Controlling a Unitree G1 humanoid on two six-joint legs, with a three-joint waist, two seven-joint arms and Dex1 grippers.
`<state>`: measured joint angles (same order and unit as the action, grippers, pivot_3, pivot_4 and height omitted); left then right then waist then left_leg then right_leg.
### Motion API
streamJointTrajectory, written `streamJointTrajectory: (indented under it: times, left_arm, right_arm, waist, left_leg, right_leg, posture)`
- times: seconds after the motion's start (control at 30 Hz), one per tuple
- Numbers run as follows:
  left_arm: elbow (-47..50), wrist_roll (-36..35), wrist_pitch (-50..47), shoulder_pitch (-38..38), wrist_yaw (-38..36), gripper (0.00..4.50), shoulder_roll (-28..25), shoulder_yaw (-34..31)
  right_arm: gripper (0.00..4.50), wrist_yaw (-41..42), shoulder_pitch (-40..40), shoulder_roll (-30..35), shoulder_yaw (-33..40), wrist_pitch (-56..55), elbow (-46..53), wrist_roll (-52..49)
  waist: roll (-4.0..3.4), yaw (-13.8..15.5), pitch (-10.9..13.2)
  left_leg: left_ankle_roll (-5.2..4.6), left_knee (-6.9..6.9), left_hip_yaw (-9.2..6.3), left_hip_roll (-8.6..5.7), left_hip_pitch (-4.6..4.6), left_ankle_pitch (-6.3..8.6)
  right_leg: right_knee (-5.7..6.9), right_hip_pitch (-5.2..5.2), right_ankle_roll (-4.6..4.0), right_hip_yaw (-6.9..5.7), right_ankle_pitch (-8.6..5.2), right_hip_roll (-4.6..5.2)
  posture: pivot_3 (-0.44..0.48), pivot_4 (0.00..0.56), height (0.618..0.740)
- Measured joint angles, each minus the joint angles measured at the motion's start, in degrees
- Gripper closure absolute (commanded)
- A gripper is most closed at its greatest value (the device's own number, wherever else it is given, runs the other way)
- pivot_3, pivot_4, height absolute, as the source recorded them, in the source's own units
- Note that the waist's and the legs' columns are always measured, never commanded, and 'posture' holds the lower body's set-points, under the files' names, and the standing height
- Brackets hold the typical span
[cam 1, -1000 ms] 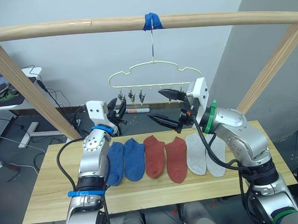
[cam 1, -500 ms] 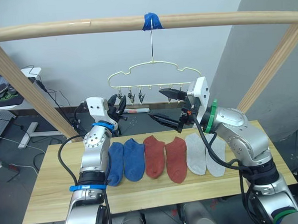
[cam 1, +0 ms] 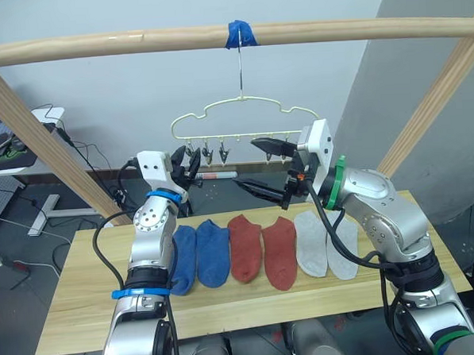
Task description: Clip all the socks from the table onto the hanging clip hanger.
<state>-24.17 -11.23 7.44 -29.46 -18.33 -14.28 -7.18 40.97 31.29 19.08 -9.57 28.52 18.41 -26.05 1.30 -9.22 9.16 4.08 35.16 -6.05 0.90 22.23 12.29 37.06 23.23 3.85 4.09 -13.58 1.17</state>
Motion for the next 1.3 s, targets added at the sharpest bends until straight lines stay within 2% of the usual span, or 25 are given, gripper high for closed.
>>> streamJointTrajectory:
  times: [0.4,0.67,0.73,0.9,0.97,1.1,1.2,1.3]
  left_arm:
    - [-1.7,0.0,0.7,-0.8,0.0,2.73,0.0,0.0]
    - [-2.2,-0.1,0.9,-0.9,-0.7,4.34,0.0,0.0]
    - [-2.2,-0.1,0.9,-1.0,-0.9,4.49,0.0,0.0]
    - [-2.1,-0.1,0.7,-1.0,-1.0,4.5,0.0,0.0]
    - [-0.7,-0.1,-0.7,-1.0,-1.3,4.5,-0.2,0.1]
    - [6.1,-1.7,-8.7,0.1,-3.4,4.5,-3.1,0.1]
    - [10.8,-3.2,-14.6,2.0,-5.2,4.5,-5.2,0.1]
    - [14.9,-4.2,-19.1,3.4,-6.6,4.5,-5.8,0.5]
  right_arm:
    - [0.0,0.0,0.0,0.0,0.0,0.0,0.0,0.0]
    - [0.0,0.0,0.0,0.1,0.0,0.0,0.0,0.0]
    - [0.0,0.0,0.0,0.1,0.0,0.0,0.0,0.0]
    - [0.0,-0.1,-0.6,0.7,0.0,0.0,0.3,0.2]
    - [0.0,-0.6,-4.0,3.5,0.0,-0.1,0.5,1.9]
    - [0.0,-5.6,-13.9,11.2,0.4,1.2,-4.7,10.0]
    - [0.0,-9.2,-18.7,12.2,3.5,2.2,-10.4,13.0]
    - [0.0,-11.1,-19.0,11.9,4.1,0.9,-14.0,14.8]
  waist:
    - [0.0,-0.4,0.0]
    - [0.0,-0.4,0.0]
    - [0.0,-0.4,0.0]
    - [0.0,-0.3,0.0]
    - [0.03,0.0,0.0]
    - [0.02,0.8,0.0]
    - [-0.07,0.9,0.1]
    - [-0.06,0.8,0.1]
  left_leg:
    - [0.0,0.0,0.0,0.0,0.0,0.0]
    - [0.0,0.0,0.0,0.0,0.0,0.0]
    - [0.0,0.0,0.0,0.0,0.0,0.0]
    - [0.0,0.0,-0.01,0.0,0.0,0.0]
    - [0.0,0.0,-0.04,-0.01,0.07,0.0]
    - [0.0,0.0,0.01,-0.05,0.1,0.0]
    - [0.0,0.0,0.05,-0.03,0.02,0.0]
    - [-0.02,0.0,0.06,-0.01,-0.18,-0.01]
  right_leg:
    - [0.01,0.0,0.0,0.0,0.0,0.0]
    - [0.01,0.0,0.0,0.0,0.0,0.0]
    - [0.01,0.0,0.0,0.0,0.0,0.0]
    - [0.0,0.0,0.0,0.0,0.0,0.0]
    - [-0.03,-0.01,0.0,-0.02,0.0,0.0]
    - [-0.05,0.02,0.02,0.01,-0.02,0.07]
    - [0.03,0.03,0.01,0.06,-0.02,0.03]
    - [0.14,-0.03,0.01,0.09,-0.01,-0.02]
  posture:
    - [-0.193,0.114,0.74]
    - [-0.188,0.119,0.74]
    - [-0.188,0.122,0.74]
    - [-0.175,0.13,0.74]
    - [-0.165,0.135,0.74]
    - [-0.15,0.147,0.74]
    - [-0.147,0.149,0.74]
    - [-0.142,0.151,0.74]
